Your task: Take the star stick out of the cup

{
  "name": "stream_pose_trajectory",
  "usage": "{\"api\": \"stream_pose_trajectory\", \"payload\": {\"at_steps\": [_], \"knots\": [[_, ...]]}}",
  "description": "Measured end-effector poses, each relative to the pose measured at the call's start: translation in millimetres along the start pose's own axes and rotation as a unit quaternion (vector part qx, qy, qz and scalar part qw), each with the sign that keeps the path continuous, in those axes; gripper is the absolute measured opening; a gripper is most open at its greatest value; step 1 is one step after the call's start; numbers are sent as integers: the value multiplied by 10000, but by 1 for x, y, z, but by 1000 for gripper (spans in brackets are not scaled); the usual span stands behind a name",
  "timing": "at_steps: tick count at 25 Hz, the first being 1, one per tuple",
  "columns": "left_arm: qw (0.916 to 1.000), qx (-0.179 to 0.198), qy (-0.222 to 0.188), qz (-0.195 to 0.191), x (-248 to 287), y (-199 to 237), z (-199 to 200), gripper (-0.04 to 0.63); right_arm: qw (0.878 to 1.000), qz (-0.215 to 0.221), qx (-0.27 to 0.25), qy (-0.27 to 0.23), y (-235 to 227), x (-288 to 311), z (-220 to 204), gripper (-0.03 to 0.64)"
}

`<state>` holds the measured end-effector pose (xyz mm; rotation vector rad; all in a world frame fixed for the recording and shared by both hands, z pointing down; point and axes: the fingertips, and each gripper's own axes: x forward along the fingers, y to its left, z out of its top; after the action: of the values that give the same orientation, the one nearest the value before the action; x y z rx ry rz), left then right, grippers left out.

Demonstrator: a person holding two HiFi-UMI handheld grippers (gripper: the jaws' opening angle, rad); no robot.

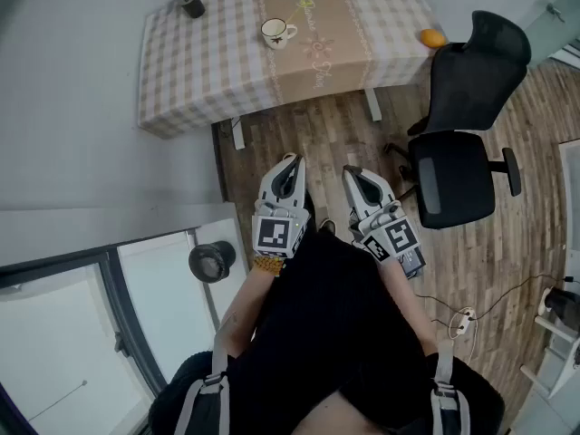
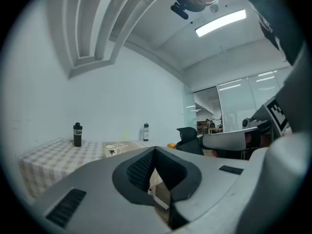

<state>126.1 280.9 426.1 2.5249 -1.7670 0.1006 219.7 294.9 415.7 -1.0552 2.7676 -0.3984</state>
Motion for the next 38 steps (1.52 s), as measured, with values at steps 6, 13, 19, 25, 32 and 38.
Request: {"api": "stream_pose_trajectory", "payload": {"at_steps": [6,13,19,25,32,38], "knots": [[9999,-74,-24,79,16,20,1,2,9998,-181,105,28,-18,19,-2,5],[9997,-112,-19,226,38,49,1,2,9992,-304,192,198,-40,50,-8,5],[9993,-175,-32,327,67,78,5,2,9987,-353,239,293,-63,88,-3,5],[9994,-194,-56,291,104,110,12,2,9986,-362,246,310,-80,134,7,5],[9994,-199,-25,279,122,140,59,2,9979,-344,315,449,-72,174,43,6],[9990,-309,-64,329,153,183,49,2,9977,-415,265,462,-97,222,40,5]]}}
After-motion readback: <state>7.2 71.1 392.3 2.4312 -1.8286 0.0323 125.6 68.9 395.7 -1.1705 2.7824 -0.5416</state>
